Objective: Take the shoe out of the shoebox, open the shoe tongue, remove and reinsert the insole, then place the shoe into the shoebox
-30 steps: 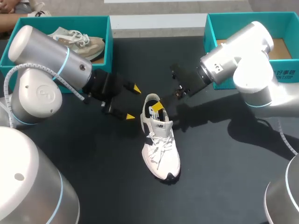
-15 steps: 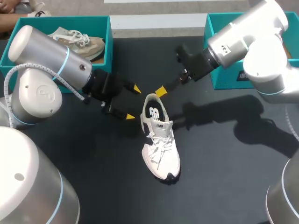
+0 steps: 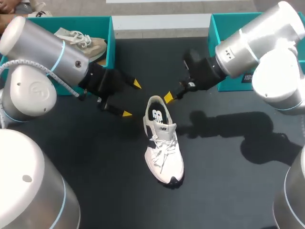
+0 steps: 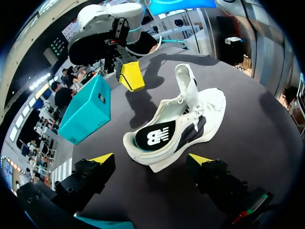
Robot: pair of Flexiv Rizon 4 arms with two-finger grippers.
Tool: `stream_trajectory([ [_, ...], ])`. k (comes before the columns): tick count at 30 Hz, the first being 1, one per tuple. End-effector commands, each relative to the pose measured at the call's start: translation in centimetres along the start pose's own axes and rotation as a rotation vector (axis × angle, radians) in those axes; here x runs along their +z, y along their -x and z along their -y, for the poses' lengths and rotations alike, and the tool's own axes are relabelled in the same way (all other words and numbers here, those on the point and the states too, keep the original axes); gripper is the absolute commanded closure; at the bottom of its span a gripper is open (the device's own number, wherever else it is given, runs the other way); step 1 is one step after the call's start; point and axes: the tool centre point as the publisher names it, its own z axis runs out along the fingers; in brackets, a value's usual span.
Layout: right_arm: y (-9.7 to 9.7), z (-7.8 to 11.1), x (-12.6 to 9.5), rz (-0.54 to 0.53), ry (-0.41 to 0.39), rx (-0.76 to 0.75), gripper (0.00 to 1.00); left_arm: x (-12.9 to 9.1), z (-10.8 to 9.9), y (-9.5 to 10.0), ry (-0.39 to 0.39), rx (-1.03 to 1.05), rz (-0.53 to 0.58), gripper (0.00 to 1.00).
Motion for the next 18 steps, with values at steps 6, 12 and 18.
stream_trajectory([
  [6,-1.0,0.5,0.3,0.322,-0.013,-0.006,1.0,-6.6,-0.9,0.4,-0.015,0.099,-0.029,0.0],
  [12,-1.0,0.5,0.3,0.322,-0.013,-0.006,1.0,-8.9,-2.3,2.0,0.001,0.088,-0.058,0.0],
  [18,-0.5,0.7,0.9,0.371,-0.006,0.031,1.0,-10.7,-2.9,2.5,0.009,0.08,-0.079,0.0],
])
